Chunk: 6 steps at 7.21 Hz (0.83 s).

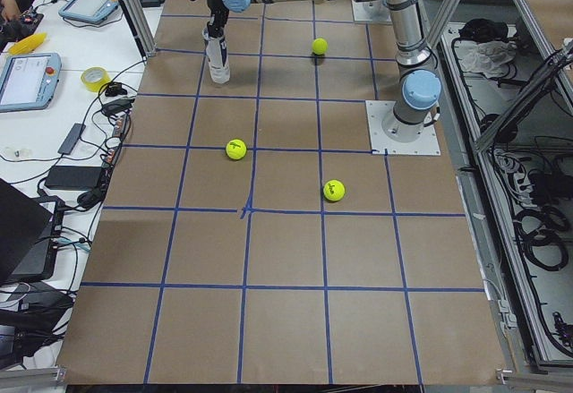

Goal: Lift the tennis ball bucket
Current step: 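Swing the can upright with the left gripper, open end down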

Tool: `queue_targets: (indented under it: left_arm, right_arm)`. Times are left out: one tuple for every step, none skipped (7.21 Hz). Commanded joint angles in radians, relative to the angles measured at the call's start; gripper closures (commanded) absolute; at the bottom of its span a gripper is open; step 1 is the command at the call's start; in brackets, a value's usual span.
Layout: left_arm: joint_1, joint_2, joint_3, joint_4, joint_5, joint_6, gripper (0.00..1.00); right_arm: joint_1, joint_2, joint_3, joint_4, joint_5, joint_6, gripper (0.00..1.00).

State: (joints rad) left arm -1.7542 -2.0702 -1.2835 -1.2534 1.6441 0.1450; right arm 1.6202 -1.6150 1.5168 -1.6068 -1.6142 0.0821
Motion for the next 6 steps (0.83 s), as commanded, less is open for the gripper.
queue_targets:
  left_arm:
    - [-0.016,-0.013,-0.014,0.008,-0.021,-0.002,1.0]
    - [-0.016,-0.013,-0.023,0.009,-0.021,-0.001,1.0]
    - [-0.019,-0.013,-0.025,0.008,-0.023,-0.004,1.0]
    - [-0.019,-0.013,-0.028,0.006,-0.029,0.016,0.47]
    - [-0.019,-0.013,-0.034,0.006,-0.071,-0.002,0.21]
    - [-0.019,-0.011,-0.034,0.005,-0.096,-0.008,0.06]
  right_arm:
    - [0.001,0.0,0.017,-0.045,0.0,-0.001,0.03]
    - [0.001,0.0,0.019,-0.06,0.0,-0.002,0.03]
    - [0.001,0.0,0.019,-0.061,0.0,-0.002,0.01]
    - [0.001,0.0,0.019,-0.061,0.0,-0.004,0.01]
    - [0.001,-0.002,0.022,-0.061,0.0,-0.005,0.01]
    - [0.001,-0.002,0.026,-0.061,0.0,-0.005,0.01]
